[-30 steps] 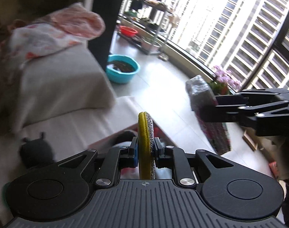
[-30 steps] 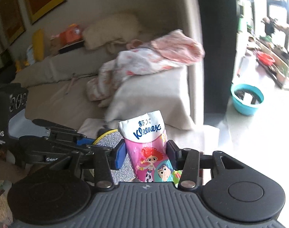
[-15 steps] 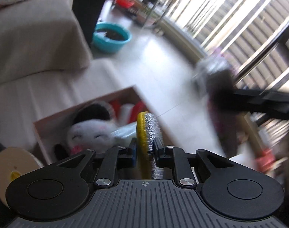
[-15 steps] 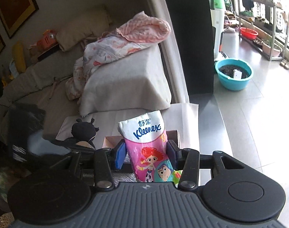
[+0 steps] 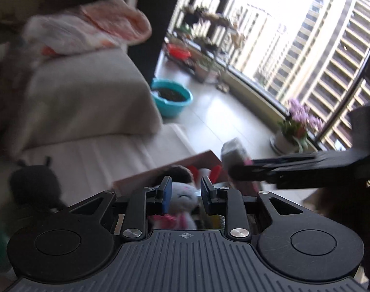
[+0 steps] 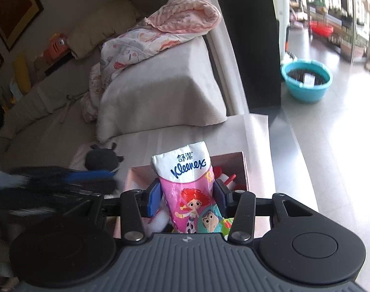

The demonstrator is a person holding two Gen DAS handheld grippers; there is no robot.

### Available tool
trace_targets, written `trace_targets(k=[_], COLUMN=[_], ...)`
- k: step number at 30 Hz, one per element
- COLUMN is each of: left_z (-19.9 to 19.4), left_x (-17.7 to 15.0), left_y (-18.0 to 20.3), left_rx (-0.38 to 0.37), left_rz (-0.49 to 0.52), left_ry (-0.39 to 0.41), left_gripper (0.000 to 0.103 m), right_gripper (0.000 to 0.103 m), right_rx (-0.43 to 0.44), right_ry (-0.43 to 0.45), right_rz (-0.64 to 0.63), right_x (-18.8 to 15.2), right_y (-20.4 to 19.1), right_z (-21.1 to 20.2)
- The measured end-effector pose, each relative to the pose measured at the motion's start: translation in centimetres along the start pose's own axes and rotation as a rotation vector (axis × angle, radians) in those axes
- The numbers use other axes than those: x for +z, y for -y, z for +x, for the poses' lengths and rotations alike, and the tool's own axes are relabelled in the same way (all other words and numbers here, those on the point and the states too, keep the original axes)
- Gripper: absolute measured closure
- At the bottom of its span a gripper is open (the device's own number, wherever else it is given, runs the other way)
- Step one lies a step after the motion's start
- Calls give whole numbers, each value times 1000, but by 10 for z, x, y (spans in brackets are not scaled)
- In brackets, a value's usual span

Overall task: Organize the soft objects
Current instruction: 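Carry the Kleenex pack and sponge over the pink box and open both tools, then grasp the black plush toy with the right tool while the left grasps the black pad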

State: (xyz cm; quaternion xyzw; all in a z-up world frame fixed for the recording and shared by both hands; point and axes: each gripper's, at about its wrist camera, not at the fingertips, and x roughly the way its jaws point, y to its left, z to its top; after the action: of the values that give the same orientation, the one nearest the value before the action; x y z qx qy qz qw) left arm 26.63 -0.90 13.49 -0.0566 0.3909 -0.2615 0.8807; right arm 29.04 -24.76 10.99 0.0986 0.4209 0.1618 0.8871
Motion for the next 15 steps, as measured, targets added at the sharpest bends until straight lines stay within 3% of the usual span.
trace_targets(k=[4,10,12,15], left_z=[-45,-111,-127,-137], left_x=[-21,-66,-78,-95], left_y=[-16,-59,-73,-89], left_rx=[37,179,242,314], left_rz=[-8,-92,-117,-148], left_ry=[130,364,397,375], left_gripper=[75,75,75,75], right_gripper=[57,56,56,55], right_rx=[-47,-49,-67,-98], right_ry=[62,159,153,131], right_rz=[-36,46,25,-13], right_x=[-29,-63,-63,-59], right_y=[-5,10,7,0], right_z=[29,44,45,49])
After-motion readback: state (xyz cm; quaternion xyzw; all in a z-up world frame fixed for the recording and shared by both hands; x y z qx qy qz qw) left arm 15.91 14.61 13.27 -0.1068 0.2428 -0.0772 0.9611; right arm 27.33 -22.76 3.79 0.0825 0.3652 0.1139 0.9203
